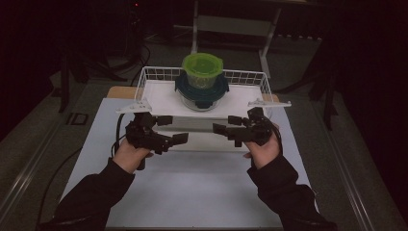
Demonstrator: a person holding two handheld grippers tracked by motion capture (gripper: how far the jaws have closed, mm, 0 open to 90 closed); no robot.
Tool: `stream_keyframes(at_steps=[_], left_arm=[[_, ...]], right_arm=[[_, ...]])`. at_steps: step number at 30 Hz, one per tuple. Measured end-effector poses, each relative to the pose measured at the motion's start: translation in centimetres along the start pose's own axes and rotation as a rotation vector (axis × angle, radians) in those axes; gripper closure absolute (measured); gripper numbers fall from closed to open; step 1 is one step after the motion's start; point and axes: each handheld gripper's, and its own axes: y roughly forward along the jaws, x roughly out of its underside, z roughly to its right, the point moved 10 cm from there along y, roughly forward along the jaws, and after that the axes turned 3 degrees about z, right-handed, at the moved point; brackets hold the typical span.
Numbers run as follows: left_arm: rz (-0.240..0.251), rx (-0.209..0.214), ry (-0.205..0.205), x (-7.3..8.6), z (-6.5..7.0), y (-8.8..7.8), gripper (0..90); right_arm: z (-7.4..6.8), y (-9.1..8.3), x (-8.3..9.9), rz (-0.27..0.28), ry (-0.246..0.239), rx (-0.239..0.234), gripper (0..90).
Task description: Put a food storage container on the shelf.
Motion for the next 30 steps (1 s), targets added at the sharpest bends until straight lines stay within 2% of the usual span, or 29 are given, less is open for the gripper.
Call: stream_keyframes(at_steps=[1,2,3,6,8,9,11,13,16,18,22,26,30], left_arm=[[0.000,0.000,0.000,0.0,0.0,0.0,0.6],[0.001,0.015,0.021,0.9,0.2,0.1,0.6],[-0.003,0.014,0.028,1.3,0.3,0.1,0.6],[-0.017,0.019,0.043,2.5,0.5,0.3,0.6],[-0.019,0.025,0.042,3.1,0.6,0.3,0.6],[-0.023,0.026,0.034,3.8,0.5,0.4,0.6],[-0.032,0.031,0.029,4.7,0.5,0.4,0.6],[-0.034,0.057,0.018,5.5,0.7,0.5,0.6],[-0.043,0.062,0.023,6.3,0.7,0.5,0.6],[-0.060,0.065,0.039,7.4,0.7,0.5,0.6],[-0.059,0.076,0.064,8.5,1.0,0.5,0.6],[-0.069,0.094,0.056,9.8,1.1,0.5,0.6],[-0.096,0.092,0.060,11.4,0.9,0.6,0.6]], right_arm=[[0.0,0.0,0.3,0.002,-0.003,0.000,17.3],[0.0,0.0,0.3,0.002,-0.003,0.000,17.3],[0.0,-0.1,1.4,0.000,-0.005,0.000,17.3],[0.0,-0.1,2.7,-0.011,-0.014,0.003,17.3],[0.0,-0.1,3.1,-0.015,-0.016,0.003,17.3],[0.0,0.0,4.2,-0.023,-0.024,0.005,17.3],[0.0,0.1,4.9,-0.027,-0.025,0.002,17.2],[0.1,0.3,5.8,-0.032,-0.026,0.002,17.3],[0.4,0.5,7.2,-0.047,-0.027,0.001,17.5],[0.7,0.6,8.1,-0.052,-0.019,-0.002,17.5],[1.2,0.5,9.2,-0.049,-0.006,-0.010,17.5],[1.6,0.2,10.3,-0.042,-0.015,-0.011,17.4],[1.9,-0.1,11.5,-0.044,-0.021,-0.027,17.3]])
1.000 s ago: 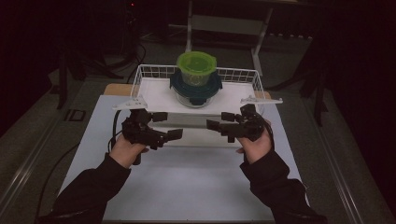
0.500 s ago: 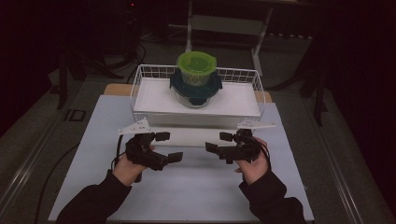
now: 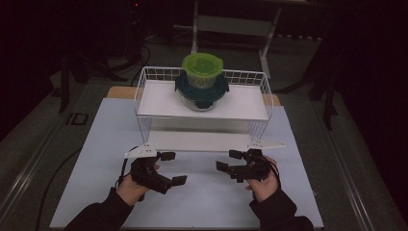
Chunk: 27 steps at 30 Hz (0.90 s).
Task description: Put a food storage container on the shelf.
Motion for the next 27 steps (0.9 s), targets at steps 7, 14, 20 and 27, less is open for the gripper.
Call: stream_keyframes(at_steps=[7,14,20,27], left_arm=[[-0.015,-0.036,0.008,1.9,-0.6,0.0,0.6],[-0.015,-0.047,-0.023,3.7,-1.0,-0.4,0.6],[-0.022,-0.060,-0.010,4.7,-1.0,-0.7,0.6],[-0.013,-0.073,-0.019,5.4,-1.2,-0.9,0.6]], right_arm=[[1.2,-1.0,1.8,0.007,0.024,0.012,17.4],[1.9,-1.2,4.2,-0.032,0.000,0.023,17.3],[2.2,-1.8,5.2,-0.041,-0.024,0.033,17.3],[2.9,-2.4,6.9,-0.068,-0.022,0.038,17.3]])
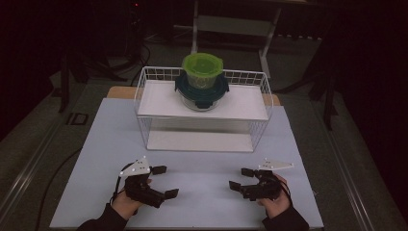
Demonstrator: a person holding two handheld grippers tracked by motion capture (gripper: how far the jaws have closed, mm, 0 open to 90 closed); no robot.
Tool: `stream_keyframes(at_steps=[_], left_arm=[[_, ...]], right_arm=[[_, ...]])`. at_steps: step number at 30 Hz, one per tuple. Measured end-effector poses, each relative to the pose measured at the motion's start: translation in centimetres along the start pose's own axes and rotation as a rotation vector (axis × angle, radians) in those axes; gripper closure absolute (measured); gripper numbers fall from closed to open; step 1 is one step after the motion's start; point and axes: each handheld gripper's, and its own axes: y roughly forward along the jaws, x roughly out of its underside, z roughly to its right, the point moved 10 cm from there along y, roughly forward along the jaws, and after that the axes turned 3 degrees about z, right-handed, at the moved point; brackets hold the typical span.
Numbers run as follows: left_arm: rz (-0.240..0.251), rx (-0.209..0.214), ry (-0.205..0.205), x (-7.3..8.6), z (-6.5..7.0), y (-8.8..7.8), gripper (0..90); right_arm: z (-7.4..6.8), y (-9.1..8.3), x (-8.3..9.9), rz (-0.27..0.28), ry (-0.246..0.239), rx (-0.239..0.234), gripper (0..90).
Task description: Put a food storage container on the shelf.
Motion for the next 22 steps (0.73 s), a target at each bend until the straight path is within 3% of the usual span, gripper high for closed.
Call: stream_keyframes(at_steps=[7,9,11,22], left_arm=[[0.012,-0.010,0.021,0.3,0.0,-0.2,0.6],[-0.010,-0.030,0.053,0.8,-0.1,-0.2,0.6],[-0.012,-0.031,0.058,0.9,-0.1,-0.1,0.6],[-0.019,0.008,0.065,1.0,0.6,0.3,0.6]], right_arm=[[0.5,-0.1,1.3,-0.035,-0.015,0.015,17.3],[0.7,-0.1,1.5,-0.039,-0.001,0.019,17.4],[0.7,0.0,1.5,-0.039,-0.002,0.017,17.4],[0.9,-0.1,1.5,-0.036,-0.012,0.012,17.5]])
